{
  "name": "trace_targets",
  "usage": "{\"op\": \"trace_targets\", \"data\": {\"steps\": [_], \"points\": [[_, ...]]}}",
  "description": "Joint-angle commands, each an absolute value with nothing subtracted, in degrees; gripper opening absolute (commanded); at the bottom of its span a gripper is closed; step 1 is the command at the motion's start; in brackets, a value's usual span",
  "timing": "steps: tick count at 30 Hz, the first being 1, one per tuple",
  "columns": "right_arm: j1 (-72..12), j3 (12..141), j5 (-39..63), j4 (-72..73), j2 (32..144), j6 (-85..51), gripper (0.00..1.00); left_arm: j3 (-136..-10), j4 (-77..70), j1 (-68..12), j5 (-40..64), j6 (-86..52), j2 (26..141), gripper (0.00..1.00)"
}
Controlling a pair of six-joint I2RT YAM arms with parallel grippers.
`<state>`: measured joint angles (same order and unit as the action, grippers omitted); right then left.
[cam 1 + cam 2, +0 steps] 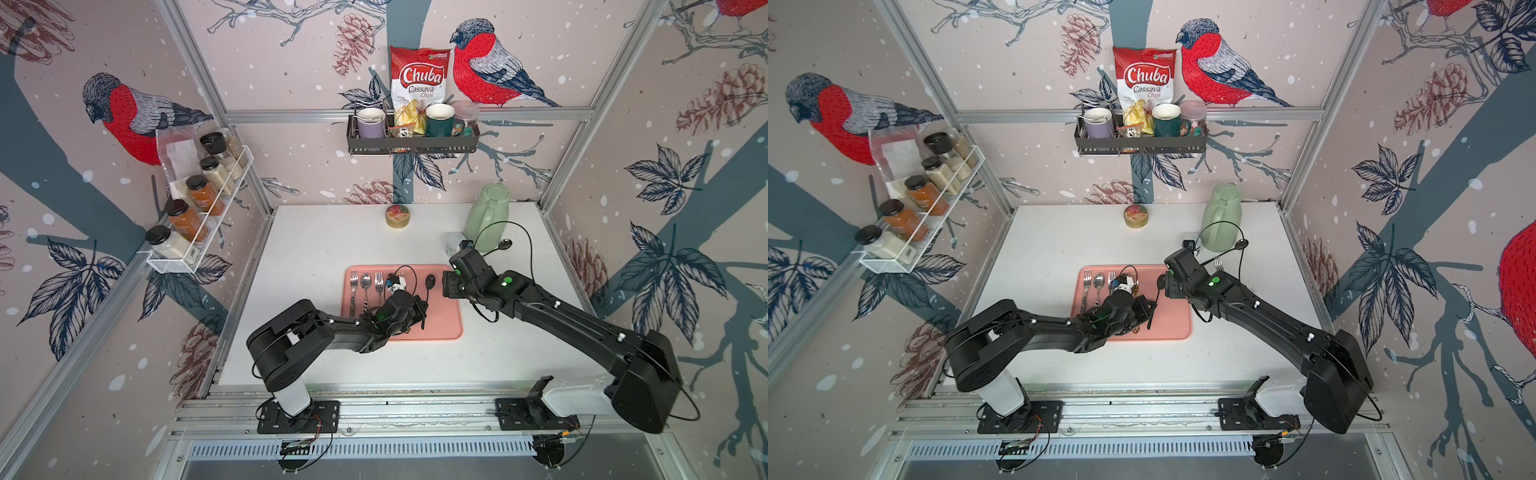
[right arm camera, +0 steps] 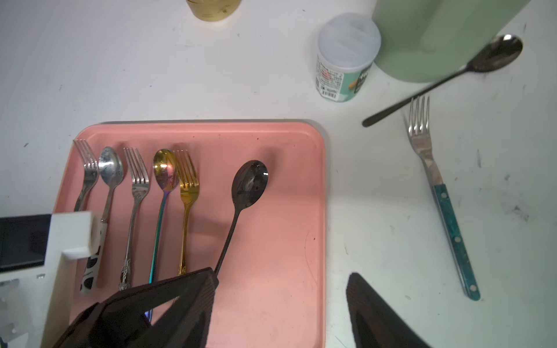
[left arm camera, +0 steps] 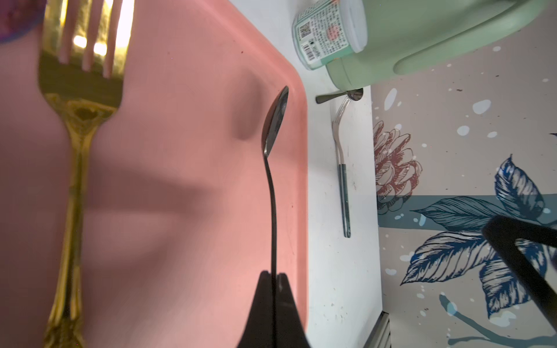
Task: Set the spoon and fork side by side
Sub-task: Place the spoon on the tray.
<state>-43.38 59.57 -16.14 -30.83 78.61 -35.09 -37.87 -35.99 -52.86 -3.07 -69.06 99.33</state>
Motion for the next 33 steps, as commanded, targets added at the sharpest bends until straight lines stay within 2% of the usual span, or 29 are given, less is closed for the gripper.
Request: {"op": "trace_targets", "data": {"steps": [1, 4, 8, 13, 23, 29, 31, 33], "points": [[-41.4, 58.8, -11.5, -27.9, 81.8, -42.2, 0.66, -38.1, -43.2, -53.8, -6.7, -70.8, 101.4, 0.00], [-39.7, 59.1, -7.0, -24.6, 88.1, -42.9, 0.56, -38.4, -41.5, -54.4, -7.6, -70.1, 102.0, 0.00], [-39.8, 60.7, -4.2, -21.7, 93.8, -43.5, 0.49, -39.0, -39.1, -54.6, -7.5, -69.5, 102.6, 0.07], [-40.2, 63.2, -2.5, -20.3, 99.4, -44.0, 0.47, -39.3, -38.4, -55.0, -7.1, -69.2, 103.8, 0.17], [-40.9, 64.8, -3.0, -21.1, 103.9, -44.3, 0.46, -38.5, -35.7, -55.4, -8.0, -67.2, 102.5, 0.20], [-42.3, 66.7, -8.6, -26.8, 103.5, -44.7, 0.44, -38.0, -26.2, -55.5, -12.2, -60.7, 92.5, 0.21], [-43.1, 67.7, -8.6, -28.4, 104.6, -44.9, 0.35, -38.1, -19.4, -55.9, -15.2, -56.9, 85.9, 0.21], [-44.2, 69.0, -9.7, -29.9, 106.0, -45.4, 0.33, -38.1, -14.5, -56.1, -17.3, -54.0, 80.3, 0.21]]}}
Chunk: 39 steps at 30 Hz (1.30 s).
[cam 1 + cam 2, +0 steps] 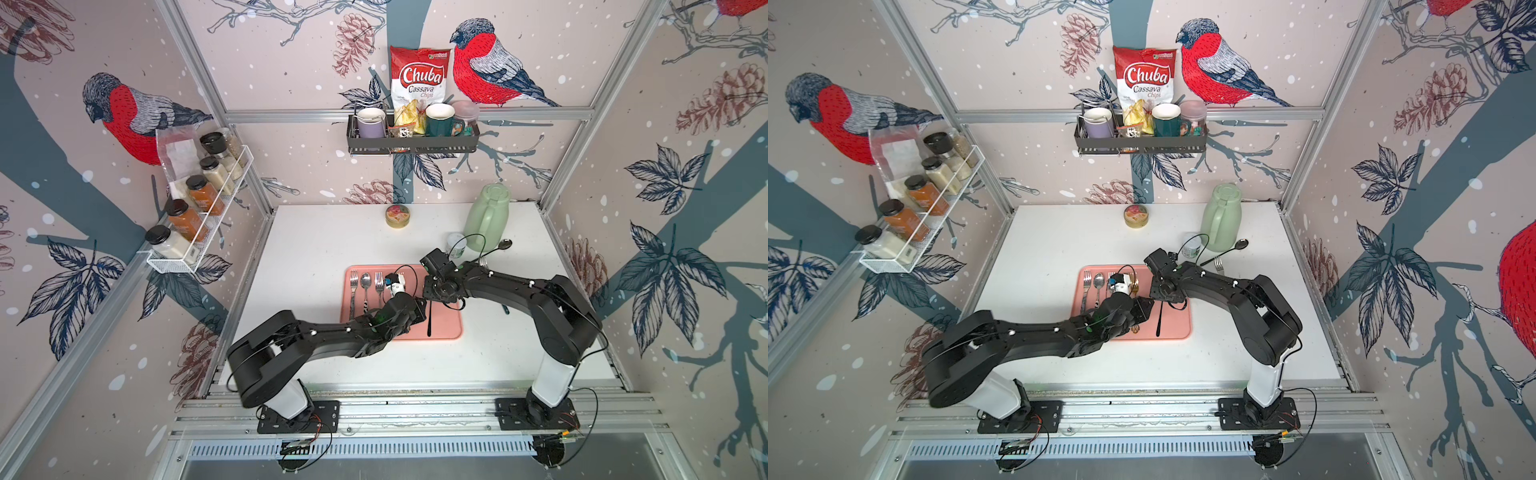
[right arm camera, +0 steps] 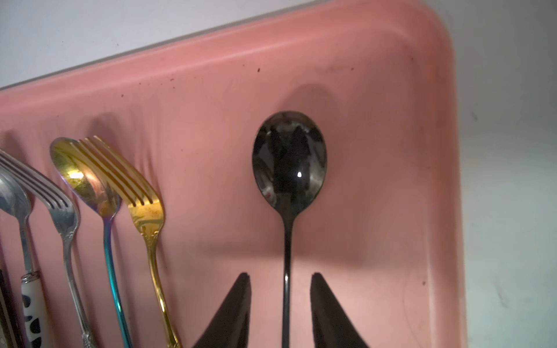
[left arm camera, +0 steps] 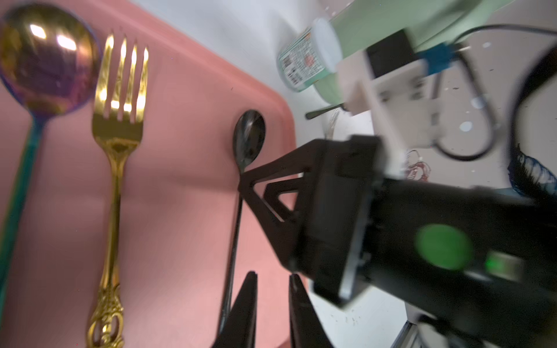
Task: Set the spoon and fork side by side
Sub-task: Place the spoon on the tray, then adjust the spoon on the tray.
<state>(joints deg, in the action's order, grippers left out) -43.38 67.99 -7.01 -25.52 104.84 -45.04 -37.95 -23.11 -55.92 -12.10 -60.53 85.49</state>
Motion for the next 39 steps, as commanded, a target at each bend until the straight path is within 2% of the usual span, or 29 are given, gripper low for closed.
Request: {"op": "trace_targets", "data": {"steps": [1, 8, 11, 15, 19, 22, 39], "points": [[-44.7, 69.8, -10.3, -30.9, 106.7, -45.8, 0.32, -38.1, -12.1, -56.1, -18.2, -52.5, 77.5, 0.21], [-46.1, 71.7, -13.4, -33.9, 109.6, -46.9, 0.32, -38.3, 4.6, -56.6, -25.8, -45.8, 58.8, 0.22], [-46.3, 71.7, -13.0, -33.4, 110.2, -47.0, 0.33, -38.3, 9.0, -56.6, -27.5, -44.6, 53.5, 0.22], [-46.3, 71.2, -11.7, -31.5, 111.1, -47.3, 0.29, -38.5, 13.3, -56.6, -29.0, -43.7, 48.4, 0.23], [-46.8, 72.2, -11.2, -30.2, 112.0, -46.8, 0.21, -39.3, 16.7, -56.6, -30.3, -42.5, 44.8, 0.23], [-47.1, 74.6, -10.7, -29.7, 113.5, -44.7, 0.11, -39.4, 18.2, -56.6, -30.8, -42.0, 42.9, 0.23], [-49.0, 82.8, -10.0, -30.3, 118.5, -41.0, 0.08, -38.0, 19.6, -56.6, -31.6, -41.2, 39.0, 0.23]]}}
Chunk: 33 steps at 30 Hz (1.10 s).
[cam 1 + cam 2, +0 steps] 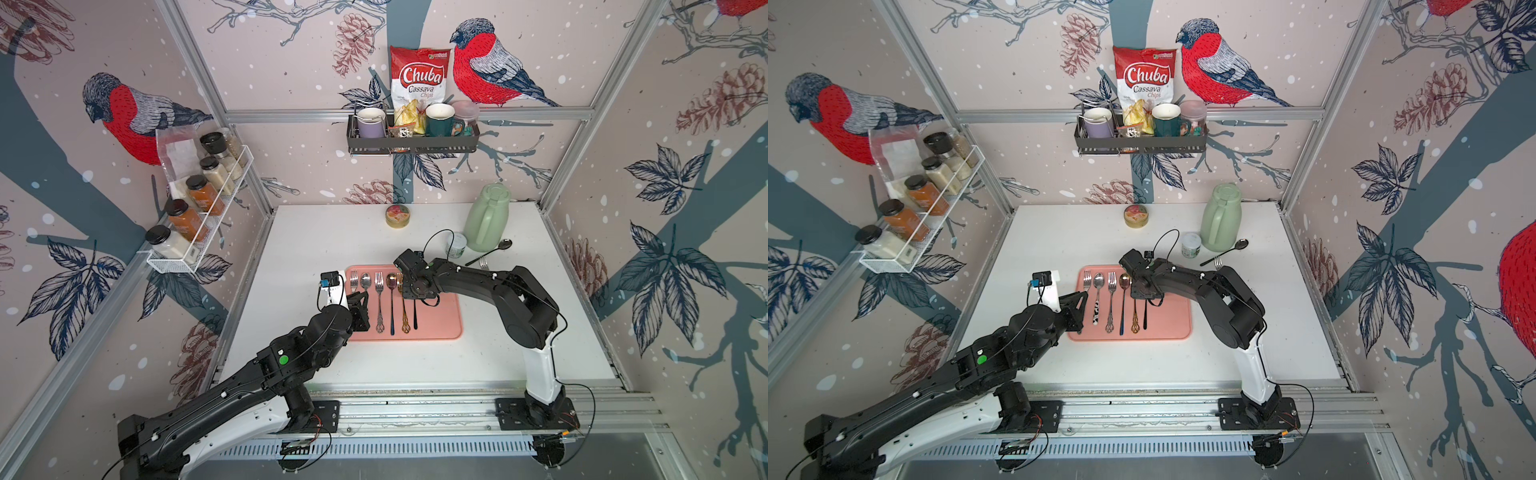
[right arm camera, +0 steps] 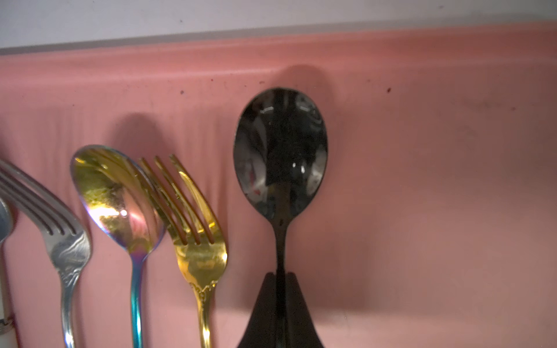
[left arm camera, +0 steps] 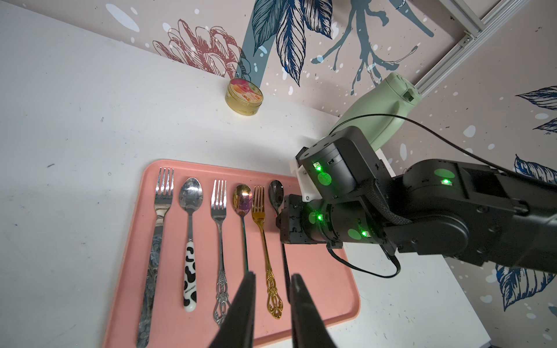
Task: Set the spoon and fork side by side
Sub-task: Adjust the spoon on the tray, then pick up the fork at the center of the board.
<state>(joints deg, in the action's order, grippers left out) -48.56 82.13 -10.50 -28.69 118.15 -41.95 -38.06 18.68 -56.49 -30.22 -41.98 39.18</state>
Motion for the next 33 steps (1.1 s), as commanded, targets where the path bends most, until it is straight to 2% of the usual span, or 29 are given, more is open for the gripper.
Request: {"op": "trace_targets", "data": {"steps": [1, 6, 9, 14, 23, 27, 33], "points": [[-49.0, 82.8, -10.1, -30.7, 118.4, -40.9, 0.11, -38.1, 19.9, -56.6, -31.6, -41.2, 38.9, 0.23], [-48.1, 81.6, -10.7, -32.9, 114.5, -39.5, 0.42, -38.1, 20.2, -56.6, -32.0, -41.4, 38.7, 0.23], [-47.9, 80.3, -12.8, -34.5, 109.7, -37.5, 0.54, -38.0, 20.0, -56.6, -31.8, -41.5, 39.2, 0.23], [-45.5, 76.4, -14.7, -37.1, 99.5, -33.3, 0.55, -38.0, 19.5, -56.6, -31.2, -41.5, 39.8, 0.23], [-30.4, 60.2, -12.1, -37.3, 84.0, -23.2, 0.53, -37.6, 18.4, -56.6, -29.6, -40.7, 41.0, 0.24], [-22.7, 54.3, -10.8, -35.5, 80.9, -19.4, 0.57, -37.3, 17.1, -56.6, -28.3, -40.6, 41.7, 0.22], [-10.9, 49.1, -8.0, -31.4, 83.1, -15.0, 0.58, -37.9, 17.2, -56.6, -28.9, -41.8, 43.1, 0.21]]}}
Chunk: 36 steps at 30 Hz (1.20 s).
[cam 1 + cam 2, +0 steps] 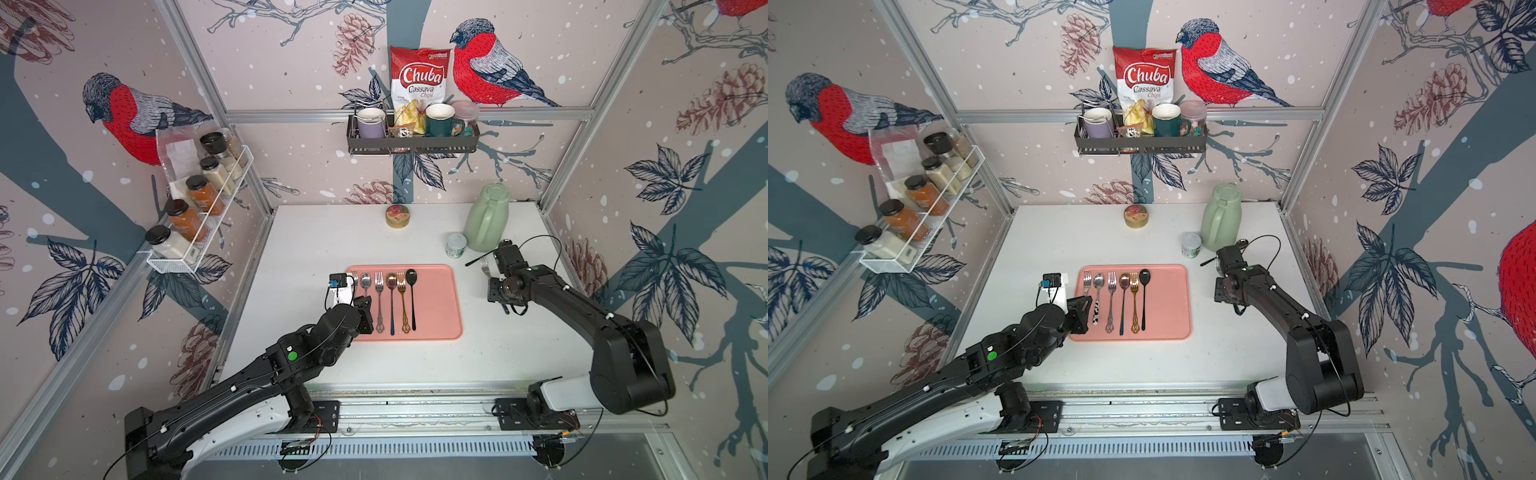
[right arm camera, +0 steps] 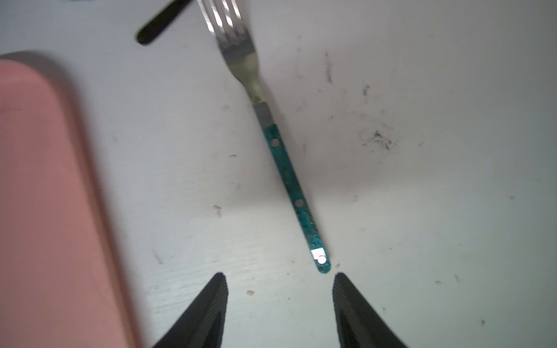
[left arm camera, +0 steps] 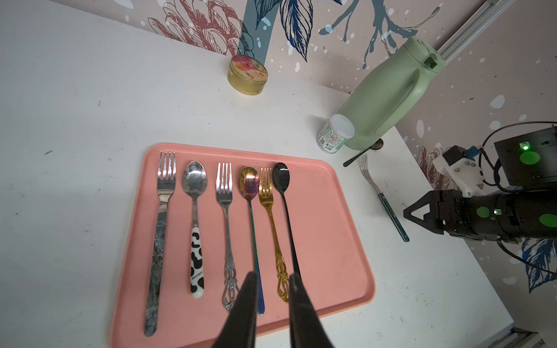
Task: Set the spoon and fork side by side
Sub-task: Pick up the fork at the center of the board.
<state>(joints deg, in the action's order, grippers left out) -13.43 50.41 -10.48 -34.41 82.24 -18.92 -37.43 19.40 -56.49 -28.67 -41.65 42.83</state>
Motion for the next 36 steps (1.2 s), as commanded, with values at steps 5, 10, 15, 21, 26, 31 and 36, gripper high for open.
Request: {"op": "trace_targets", "data": {"steps": [5, 10, 15, 21, 26, 31, 36], "points": [[-7.9, 50.2, -5.9, -29.3, 89.0, -12.0, 0.54, -38.1, 16.9, -56.6, -28.9, -41.1, 43.9, 0.21], [-9.0, 53.5, -4.4, -29.1, 94.6, -11.0, 0.52, -38.5, 17.3, -56.6, -29.0, -40.8, 44.9, 0.21], [-9.0, 55.1, -4.1, -29.8, 98.3, -11.1, 0.40, -38.3, 17.1, -56.6, -29.1, -40.2, 44.2, 0.21], [-9.6, 56.2, -5.2, -31.2, 100.1, -12.6, 0.19, -39.6, 18.2, -56.6, -29.9, -39.9, 45.6, 0.20], [-13.8, 55.9, -9.2, -34.3, 96.2, -17.9, 0.15, -39.8, 17.8, -56.6, -29.6, -39.9, 45.9, 0.20], [-21.2, 57.2, -17.4, -39.6, 91.4, -26.9, 0.10, -39.6, 17.2, -56.6, -29.0, -39.6, 45.5, 0.20], [-29.6, 59.6, -17.6, -42.8, 89.2, -35.9, 0.06, -39.4, 17.5, -56.6, -28.8, -39.9, 45.1, 0.20]]}}
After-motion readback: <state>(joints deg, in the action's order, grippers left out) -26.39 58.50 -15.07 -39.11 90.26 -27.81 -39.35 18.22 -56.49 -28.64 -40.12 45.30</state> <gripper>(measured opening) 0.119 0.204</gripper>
